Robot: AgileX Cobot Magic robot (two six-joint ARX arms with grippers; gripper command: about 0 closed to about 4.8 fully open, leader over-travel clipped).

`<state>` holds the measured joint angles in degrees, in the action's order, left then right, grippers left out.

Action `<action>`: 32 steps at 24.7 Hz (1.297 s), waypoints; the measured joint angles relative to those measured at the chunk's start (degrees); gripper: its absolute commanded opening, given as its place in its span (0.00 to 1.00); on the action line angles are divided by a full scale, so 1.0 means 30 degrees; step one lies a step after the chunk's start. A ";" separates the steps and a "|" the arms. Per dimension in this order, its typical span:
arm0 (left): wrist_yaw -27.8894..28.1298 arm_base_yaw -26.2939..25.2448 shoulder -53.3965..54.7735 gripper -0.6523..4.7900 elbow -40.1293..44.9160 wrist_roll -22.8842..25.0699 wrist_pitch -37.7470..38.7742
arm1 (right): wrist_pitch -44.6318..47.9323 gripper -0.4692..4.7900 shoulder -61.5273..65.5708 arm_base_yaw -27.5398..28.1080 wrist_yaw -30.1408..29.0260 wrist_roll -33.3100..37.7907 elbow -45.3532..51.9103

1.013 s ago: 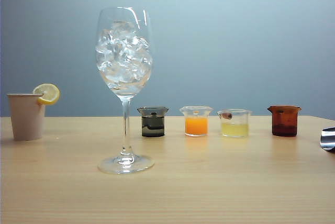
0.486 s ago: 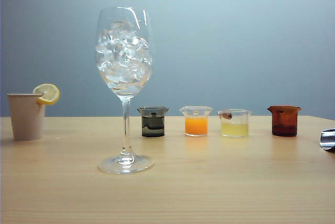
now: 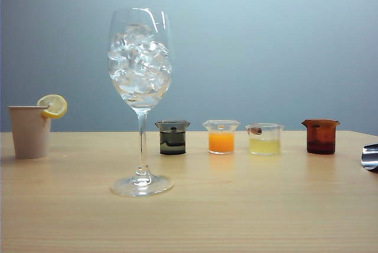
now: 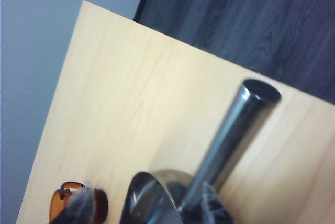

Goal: Pick up the ice scoop on the desk filled with ice cubes, pour the ice into the goblet, and finally put the scoop back on the table.

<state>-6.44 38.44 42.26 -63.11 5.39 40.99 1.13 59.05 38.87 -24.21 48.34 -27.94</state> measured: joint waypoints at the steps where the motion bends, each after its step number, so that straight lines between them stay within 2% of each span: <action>1: 0.0000 0.0000 0.0000 0.11 0.0000 0.0000 0.0000 | -0.0182 0.42 -0.0044 -0.0007 -0.0015 0.0000 0.0000; 4: 0.0000 -0.0007 0.0000 0.11 0.0000 0.0000 -0.0007 | -0.0714 0.15 -0.0189 -0.0007 -0.0444 0.0000 0.0007; 10: 0.0000 -0.0007 0.0000 0.11 0.0000 0.0000 -0.0219 | -0.0780 0.08 -0.1348 -0.0051 -0.0969 0.0000 0.0000; 18: 0.0000 -0.0007 0.0000 0.11 0.0000 0.0000 -0.1443 | -0.0903 0.08 -0.4189 -0.0051 -0.0984 -0.0160 0.0007; 24: 0.0000 -0.0007 0.0007 0.11 0.0000 -0.0007 -0.1865 | -0.0517 0.08 -0.6324 -0.0831 -0.0969 -0.2098 -0.0022; 26: 0.0007 -0.0007 0.0007 0.11 0.0000 -0.0007 -0.2113 | -0.0605 0.08 -0.7817 -0.2273 -0.0219 -0.4182 -0.0029; 29: 0.0335 -0.0007 0.0007 0.11 0.0000 -0.0007 -0.2375 | -0.0911 0.08 -0.8684 -0.4029 0.1282 -0.5464 -0.0029; 31: 0.1457 -0.0007 0.0007 0.11 0.0000 -0.0102 -0.2470 | -0.1916 0.08 -0.9661 -0.6892 0.3308 -0.6171 -0.0029; 32: 0.1800 -0.0007 0.0007 0.11 0.0000 -0.0248 -0.2477 | -0.2142 0.08 -0.9770 -0.7606 0.3810 -0.6360 -0.0029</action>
<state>-1.04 38.41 42.28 -63.11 4.64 33.56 -5.30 29.74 16.05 -12.78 29.26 -28.03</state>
